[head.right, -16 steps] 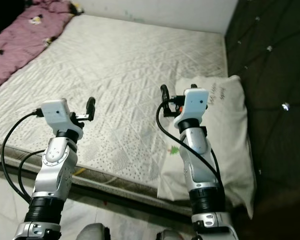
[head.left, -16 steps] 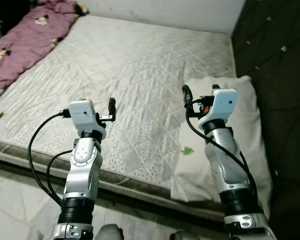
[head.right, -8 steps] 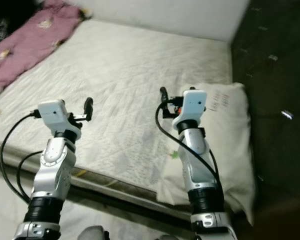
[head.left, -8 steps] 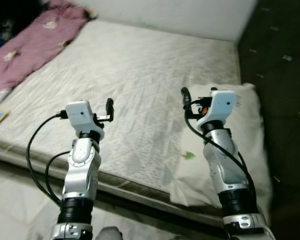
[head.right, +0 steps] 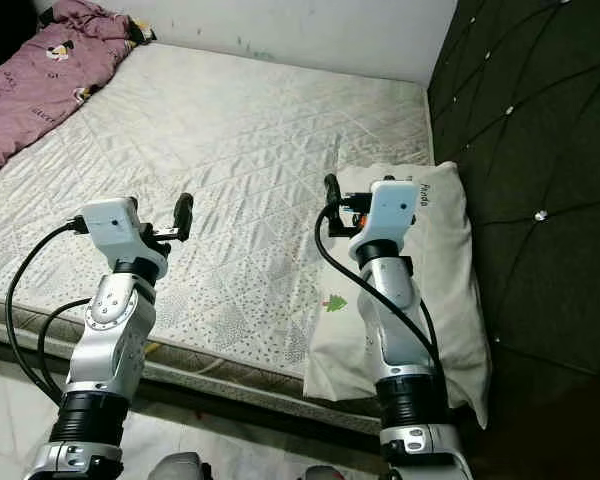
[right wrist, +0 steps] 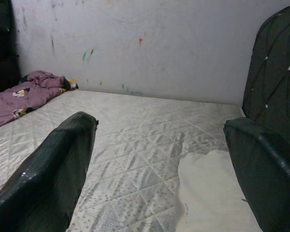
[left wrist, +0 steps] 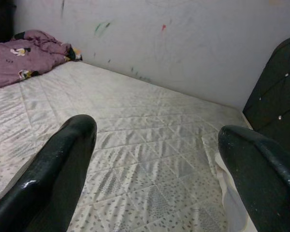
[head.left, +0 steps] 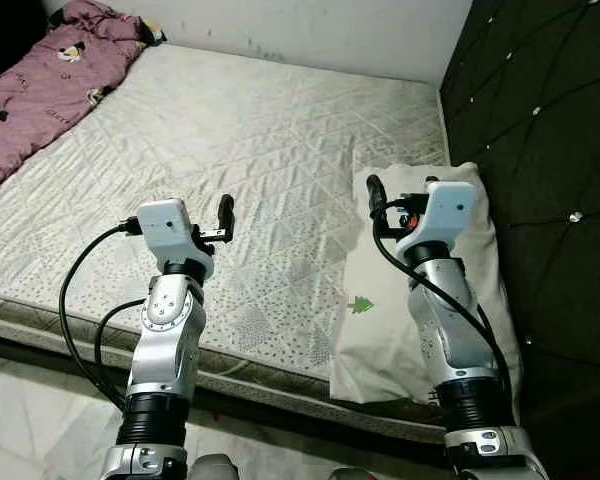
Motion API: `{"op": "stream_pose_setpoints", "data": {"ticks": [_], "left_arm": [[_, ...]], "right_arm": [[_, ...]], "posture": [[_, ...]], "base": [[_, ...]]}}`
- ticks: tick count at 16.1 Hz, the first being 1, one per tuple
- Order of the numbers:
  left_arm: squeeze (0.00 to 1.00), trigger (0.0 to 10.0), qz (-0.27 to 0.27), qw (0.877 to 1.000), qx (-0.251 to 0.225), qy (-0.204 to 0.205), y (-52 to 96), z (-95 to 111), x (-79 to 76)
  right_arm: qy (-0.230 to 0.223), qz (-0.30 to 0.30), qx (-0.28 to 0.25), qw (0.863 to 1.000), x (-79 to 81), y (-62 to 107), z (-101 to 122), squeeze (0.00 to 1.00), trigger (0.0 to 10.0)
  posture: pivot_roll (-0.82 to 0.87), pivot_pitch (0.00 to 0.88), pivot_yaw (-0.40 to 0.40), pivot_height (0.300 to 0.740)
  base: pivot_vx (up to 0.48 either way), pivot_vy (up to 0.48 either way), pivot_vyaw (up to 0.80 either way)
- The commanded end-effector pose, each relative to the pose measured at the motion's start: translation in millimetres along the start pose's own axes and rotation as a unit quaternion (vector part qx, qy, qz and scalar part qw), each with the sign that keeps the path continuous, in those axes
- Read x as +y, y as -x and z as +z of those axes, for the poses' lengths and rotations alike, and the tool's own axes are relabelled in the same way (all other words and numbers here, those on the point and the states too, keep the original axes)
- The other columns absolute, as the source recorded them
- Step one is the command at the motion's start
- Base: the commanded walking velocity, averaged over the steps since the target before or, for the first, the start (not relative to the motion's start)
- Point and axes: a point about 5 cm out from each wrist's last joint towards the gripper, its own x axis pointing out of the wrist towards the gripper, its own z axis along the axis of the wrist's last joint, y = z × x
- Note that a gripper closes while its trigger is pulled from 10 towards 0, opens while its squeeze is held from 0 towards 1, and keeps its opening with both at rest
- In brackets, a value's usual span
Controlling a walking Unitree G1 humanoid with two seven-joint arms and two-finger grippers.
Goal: Clean up the room
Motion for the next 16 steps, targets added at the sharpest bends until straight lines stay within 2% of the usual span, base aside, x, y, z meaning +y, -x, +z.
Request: {"op": "stream_pose_setpoints", "data": {"ticks": [1,11,15,16], "left_arm": [[0.0,10.0,-0.003,1.0,0.005,0.001,-1.3,-0.7,-1.0],[0.0,10.0,-0.003,1.0,0.007,0.002,-1.5,-2.2,-1.1],[0.0,10.0,-0.002,1.0,0.006,0.003,-1.2,-2.0,-1.5],[0.0,10.0,-0.003,1.0,0.003,-0.004,-1.1,-1.2,-1.4]], "right_arm": [[0.001,0.001,0.007,1.0,-1.3,-0.3,-2.5,0.0,10.0],[0.006,0.008,0.006,1.0,-0.7,-0.3,-3.5,0.0,10.0],[0.01,0.009,0.011,1.0,-1.2,-0.4,-5.3,0.0,10.0],[0.01,0.008,0.012,1.0,-1.4,-0.1,-6.1,0.0,10.0]], "posture": [[-0.02,0.0,-0.028,0.74],[-0.02,0.0,-0.027,0.74],[-0.02,0.0,-0.03,0.74],[-0.02,0.0,-0.03,0.74]], "base": [[0.0,0.27,0.0],[0.0,0.297,0.0],[0.0,0.48,0.0],[0.0,0.0,0.0]]}}
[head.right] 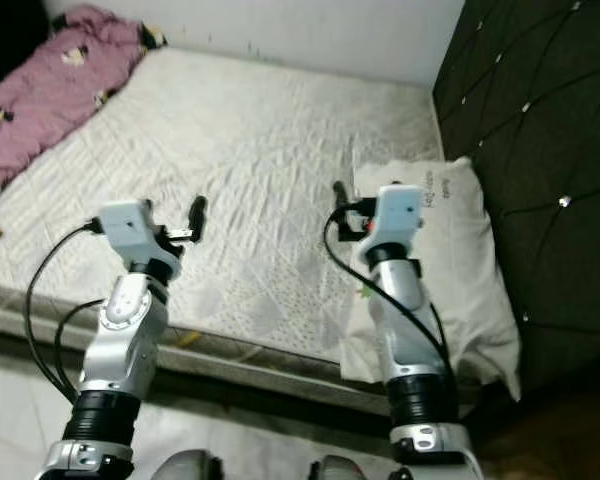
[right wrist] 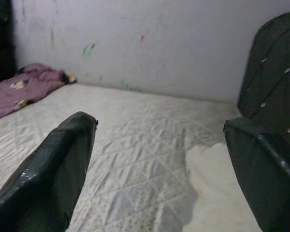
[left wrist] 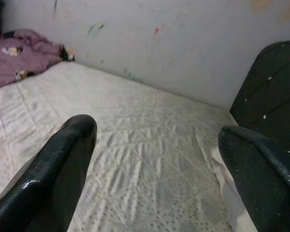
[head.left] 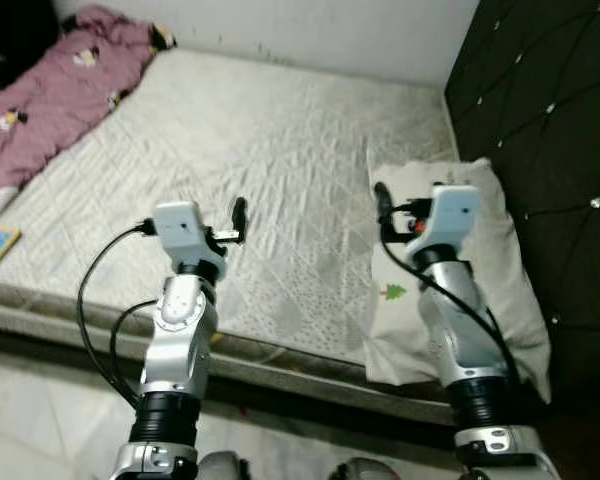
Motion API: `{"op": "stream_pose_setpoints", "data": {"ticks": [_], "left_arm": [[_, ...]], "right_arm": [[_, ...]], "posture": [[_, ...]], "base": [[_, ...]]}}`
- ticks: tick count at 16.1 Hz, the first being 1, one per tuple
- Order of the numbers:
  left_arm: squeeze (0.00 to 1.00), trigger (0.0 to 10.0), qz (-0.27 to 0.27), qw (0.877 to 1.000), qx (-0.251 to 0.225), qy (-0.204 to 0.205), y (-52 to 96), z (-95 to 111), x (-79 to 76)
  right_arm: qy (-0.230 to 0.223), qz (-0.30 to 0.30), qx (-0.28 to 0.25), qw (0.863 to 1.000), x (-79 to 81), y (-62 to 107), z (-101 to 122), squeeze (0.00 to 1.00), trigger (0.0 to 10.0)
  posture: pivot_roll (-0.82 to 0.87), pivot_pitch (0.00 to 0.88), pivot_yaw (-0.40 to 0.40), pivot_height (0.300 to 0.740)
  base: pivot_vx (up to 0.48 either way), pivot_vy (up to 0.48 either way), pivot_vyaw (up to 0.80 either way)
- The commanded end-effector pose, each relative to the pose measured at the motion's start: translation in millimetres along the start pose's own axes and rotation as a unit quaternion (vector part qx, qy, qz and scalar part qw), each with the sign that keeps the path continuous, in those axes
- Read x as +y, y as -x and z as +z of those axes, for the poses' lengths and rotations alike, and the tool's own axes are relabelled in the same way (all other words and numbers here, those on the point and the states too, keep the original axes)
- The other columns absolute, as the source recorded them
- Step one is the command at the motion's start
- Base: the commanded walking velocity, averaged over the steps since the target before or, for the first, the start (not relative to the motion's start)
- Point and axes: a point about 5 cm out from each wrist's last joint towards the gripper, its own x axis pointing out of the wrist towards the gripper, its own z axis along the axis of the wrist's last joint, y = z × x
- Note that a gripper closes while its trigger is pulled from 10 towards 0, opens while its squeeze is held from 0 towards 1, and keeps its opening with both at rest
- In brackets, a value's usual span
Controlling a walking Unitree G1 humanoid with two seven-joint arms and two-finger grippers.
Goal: Clean up the room
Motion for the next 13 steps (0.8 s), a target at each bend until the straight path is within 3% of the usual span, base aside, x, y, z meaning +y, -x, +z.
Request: {"op": "stream_pose_setpoints", "data": {"ticks": [1,7,13], "left_arm": [[0.0,10.0,0.005,1.0,-0.007,-0.007,-1.0,3.9,6.7],[0.0,10.0,-0.017,1.0,-0.025,0.0,0.5,8.5,4.0],[0.0,10.0,-0.023,0.999,-0.027,0.0,0.4,9.1,4.3]], "right_arm": [[-0.003,0.011,-0.003,1.0,7.2,-2.3,1.7,0.0,10.0],[-0.001,0.008,0.002,1.0,6.9,-3.1,0.1,0.0,10.0],[0.002,0.008,0.007,1.0,7.8,-3.4,-1.7,0.0,10.0]], "posture": [[-0.02,0.0,-0.03,0.74],[-0.02,0.0,-0.03,0.74],[-0.02,0.0,-0.027,0.74]], "base": [[0.0,0.0,0.0],[0.0,0.0,0.0],[0.297,0.0,-0.08]]}}
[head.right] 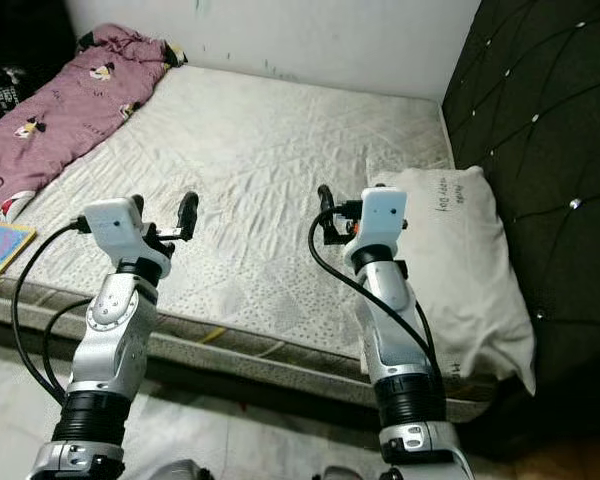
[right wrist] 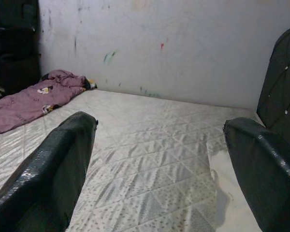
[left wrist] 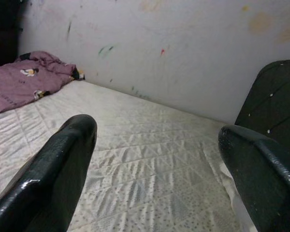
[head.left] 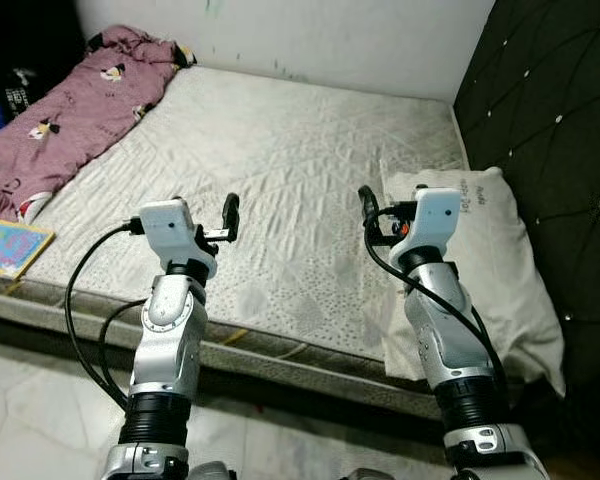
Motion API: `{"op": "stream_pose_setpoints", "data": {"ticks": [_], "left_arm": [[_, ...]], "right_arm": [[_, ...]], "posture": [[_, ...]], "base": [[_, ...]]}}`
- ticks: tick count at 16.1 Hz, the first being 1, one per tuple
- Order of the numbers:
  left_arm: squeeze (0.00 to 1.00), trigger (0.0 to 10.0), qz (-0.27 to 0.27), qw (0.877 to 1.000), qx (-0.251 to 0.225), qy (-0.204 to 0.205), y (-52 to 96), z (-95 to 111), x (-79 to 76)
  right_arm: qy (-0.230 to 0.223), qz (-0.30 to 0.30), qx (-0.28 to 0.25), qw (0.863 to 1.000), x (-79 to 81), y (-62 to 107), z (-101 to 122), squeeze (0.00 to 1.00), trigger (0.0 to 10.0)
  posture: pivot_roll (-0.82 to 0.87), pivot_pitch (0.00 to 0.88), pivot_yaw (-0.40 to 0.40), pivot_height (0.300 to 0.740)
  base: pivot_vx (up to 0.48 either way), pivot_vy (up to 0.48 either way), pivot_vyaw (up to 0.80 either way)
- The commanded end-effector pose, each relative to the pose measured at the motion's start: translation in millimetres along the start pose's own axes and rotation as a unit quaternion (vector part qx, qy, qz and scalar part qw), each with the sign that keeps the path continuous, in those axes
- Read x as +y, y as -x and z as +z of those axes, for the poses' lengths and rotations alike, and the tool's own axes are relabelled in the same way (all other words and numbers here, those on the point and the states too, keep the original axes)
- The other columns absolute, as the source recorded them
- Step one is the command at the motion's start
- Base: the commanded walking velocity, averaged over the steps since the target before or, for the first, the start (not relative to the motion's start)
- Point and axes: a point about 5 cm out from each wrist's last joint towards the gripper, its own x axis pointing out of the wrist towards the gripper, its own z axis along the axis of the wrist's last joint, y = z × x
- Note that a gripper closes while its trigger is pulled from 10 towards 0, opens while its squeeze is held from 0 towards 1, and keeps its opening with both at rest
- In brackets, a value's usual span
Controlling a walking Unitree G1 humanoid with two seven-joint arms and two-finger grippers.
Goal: Clean up the room
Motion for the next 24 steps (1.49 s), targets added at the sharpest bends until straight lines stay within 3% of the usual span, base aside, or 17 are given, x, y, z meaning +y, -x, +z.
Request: {"op": "stream_pose_setpoints", "data": {"ticks": [1,5,12,17,24], "left_arm": [[0.0,10.0,-0.011,1.0,-0.006,-0.002,-1.1,3.1,-3.8],[0.0,10.0,-0.007,1.0,-0.004,-0.002,-0.5,2.5,-3.2],[0.0,10.0,0.003,1.0,0.005,-0.003,-1.0,0.8,-1.4],[0.0,10.0,-0.003,1.0,0.005,0.0,-0.6,0.4,-2.7],[0.0,10.0,-0.007,1.0,0.008,0.004,0.2,-1.1,-3.5]], "right_arm": [[0.002,-0.008,0.0,1.0,-5.0,-1.4,1.6,0.0,10.0],[0.004,-0.006,0.001,1.0,-4.6,-1.2,0.4,0.0,10.0],[0.013,-0.006,0.01,1.0,-6.1,-0.7,-2.7,0.0,10.0],[0.01,-0.007,0.013,1.0,-6.1,-0.5,-4.6,0.0,10.0],[0.016,0.007,0.018,1.0,-2.6,0.0,-7.0,0.0,10.0]], "posture": [[-0.02,0.0,-0.027,0.74],[-0.02,0.0,-0.027,0.74],[-0.02,0.0,-0.026,0.74],[-0.02,0.0,-0.024,0.74],[-0.02,0.0,-0.026,0.74]], "base": [[0.349,0.0,-0.47],[0.337,0.0,-0.11],[0.0,0.0,0.0],[0.0,0.0,-0.8],[0.0,0.448,-0.49]]}}
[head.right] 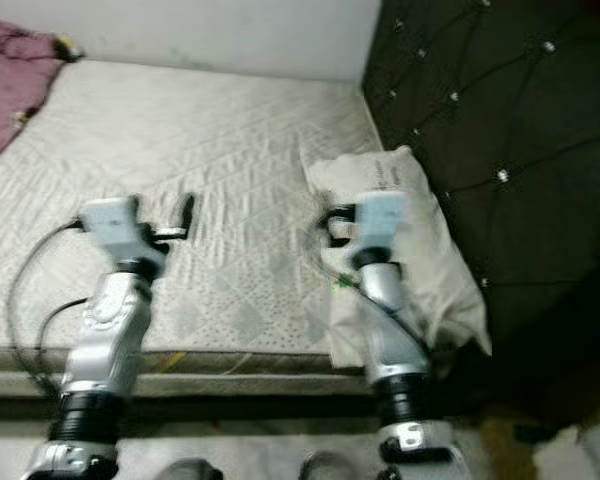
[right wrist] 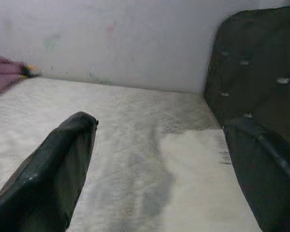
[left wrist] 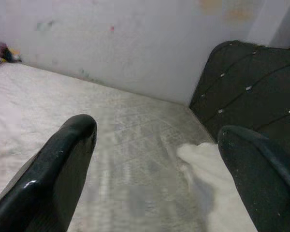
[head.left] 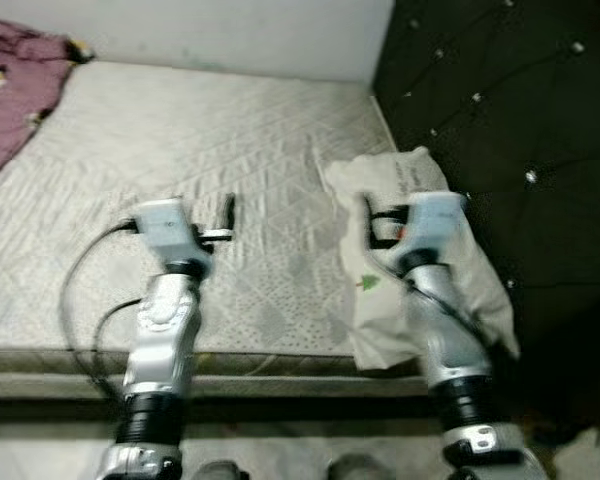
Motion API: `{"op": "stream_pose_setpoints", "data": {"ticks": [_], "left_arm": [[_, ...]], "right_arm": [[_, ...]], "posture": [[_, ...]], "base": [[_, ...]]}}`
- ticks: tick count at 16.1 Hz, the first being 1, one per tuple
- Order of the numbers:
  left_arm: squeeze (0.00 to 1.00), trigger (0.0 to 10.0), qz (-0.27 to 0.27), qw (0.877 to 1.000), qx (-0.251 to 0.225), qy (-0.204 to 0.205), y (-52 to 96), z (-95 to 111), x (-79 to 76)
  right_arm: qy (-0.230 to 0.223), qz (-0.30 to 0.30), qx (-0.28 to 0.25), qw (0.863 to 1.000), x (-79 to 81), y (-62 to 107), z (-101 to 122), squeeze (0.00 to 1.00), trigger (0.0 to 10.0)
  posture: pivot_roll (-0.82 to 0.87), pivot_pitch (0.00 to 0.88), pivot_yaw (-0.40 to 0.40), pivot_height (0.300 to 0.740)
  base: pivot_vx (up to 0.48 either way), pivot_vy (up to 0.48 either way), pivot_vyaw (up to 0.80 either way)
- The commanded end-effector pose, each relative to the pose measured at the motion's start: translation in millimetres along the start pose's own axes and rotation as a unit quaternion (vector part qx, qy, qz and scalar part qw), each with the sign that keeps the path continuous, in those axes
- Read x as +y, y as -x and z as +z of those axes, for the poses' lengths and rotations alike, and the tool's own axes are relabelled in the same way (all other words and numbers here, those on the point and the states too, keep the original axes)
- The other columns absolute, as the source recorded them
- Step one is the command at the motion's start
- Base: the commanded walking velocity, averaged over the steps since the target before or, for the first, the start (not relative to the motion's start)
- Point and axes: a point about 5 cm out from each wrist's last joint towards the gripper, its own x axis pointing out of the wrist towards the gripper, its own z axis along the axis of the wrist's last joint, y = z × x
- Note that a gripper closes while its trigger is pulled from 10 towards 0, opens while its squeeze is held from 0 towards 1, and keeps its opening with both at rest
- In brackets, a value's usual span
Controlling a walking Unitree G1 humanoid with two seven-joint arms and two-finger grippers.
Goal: Clean up the room
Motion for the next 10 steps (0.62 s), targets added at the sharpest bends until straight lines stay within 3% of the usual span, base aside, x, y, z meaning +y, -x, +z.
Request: {"op": "stream_pose_setpoints", "data": {"ticks": [1,5,10], "left_arm": [[0.0,10.0,-0.014,1.0,0.0,0.002,-1.8,0.7,-7.7],[0.0,10.0,-0.011,1.0,-0.001,0.003,-1.7,1.1,-7.5],[0.0,10.0,-0.021,1.0,-0.016,0.011,-1.9,5.4,-9.1]], "right_arm": [[0.008,-0.007,0.002,1.0,-7.4,-0.8,1.2,0.0,10.0],[0.007,-0.006,0.004,1.0,-7.7,-0.9,0.2,0.0,10.0],[0.005,-0.006,0.007,1.0,-8.3,-2.2,-0.1,0.0,10.0]], "posture": [[-0.02,0.0,-0.026,0.74],[-0.02,0.0,-0.028,0.74],[-0.02,0.0,-0.029,0.74]], "base": [[0.0,0.472,0.0],[0.0,0.411,0.0],[0.048,0.0,0.0]]}}
